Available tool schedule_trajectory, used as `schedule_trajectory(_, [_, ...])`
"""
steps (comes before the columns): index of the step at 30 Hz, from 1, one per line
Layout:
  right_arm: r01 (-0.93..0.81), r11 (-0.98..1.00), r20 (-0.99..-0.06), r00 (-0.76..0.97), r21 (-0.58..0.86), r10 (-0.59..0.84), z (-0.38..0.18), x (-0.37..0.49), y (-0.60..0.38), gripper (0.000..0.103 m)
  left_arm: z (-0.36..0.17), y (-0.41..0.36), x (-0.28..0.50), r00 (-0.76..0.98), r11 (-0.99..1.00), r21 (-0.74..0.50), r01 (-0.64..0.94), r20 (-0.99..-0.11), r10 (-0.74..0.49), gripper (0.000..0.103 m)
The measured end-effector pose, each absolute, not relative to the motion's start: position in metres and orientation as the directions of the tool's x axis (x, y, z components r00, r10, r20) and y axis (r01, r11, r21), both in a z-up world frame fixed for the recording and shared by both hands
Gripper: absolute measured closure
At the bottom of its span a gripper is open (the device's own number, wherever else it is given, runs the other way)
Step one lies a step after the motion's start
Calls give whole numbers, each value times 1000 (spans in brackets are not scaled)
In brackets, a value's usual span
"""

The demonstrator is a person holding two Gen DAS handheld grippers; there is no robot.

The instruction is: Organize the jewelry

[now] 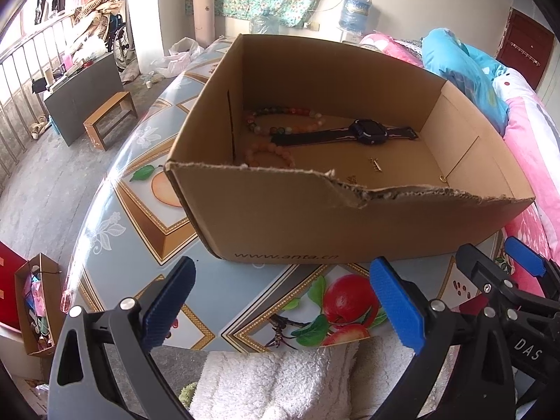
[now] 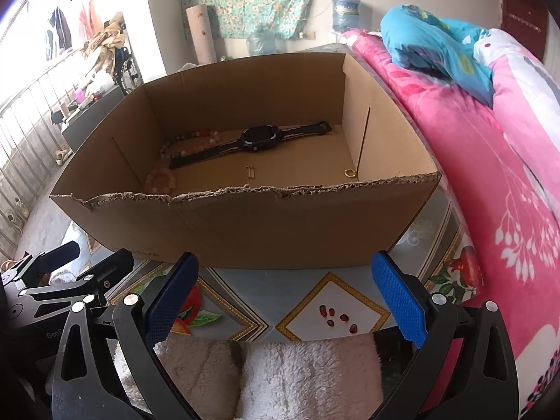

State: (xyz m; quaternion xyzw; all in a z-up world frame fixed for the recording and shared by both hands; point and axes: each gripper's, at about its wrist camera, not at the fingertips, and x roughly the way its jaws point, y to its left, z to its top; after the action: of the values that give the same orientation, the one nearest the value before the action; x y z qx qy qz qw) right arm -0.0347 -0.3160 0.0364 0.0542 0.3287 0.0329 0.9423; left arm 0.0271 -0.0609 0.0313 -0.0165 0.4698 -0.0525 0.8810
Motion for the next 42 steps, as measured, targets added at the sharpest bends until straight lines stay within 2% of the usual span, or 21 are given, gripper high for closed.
schedule_trajectory(42, [-25,990,-626,772,135,105,32,-33,-320,8,29,-61,26,545,996,-63,69,-834,-90,6])
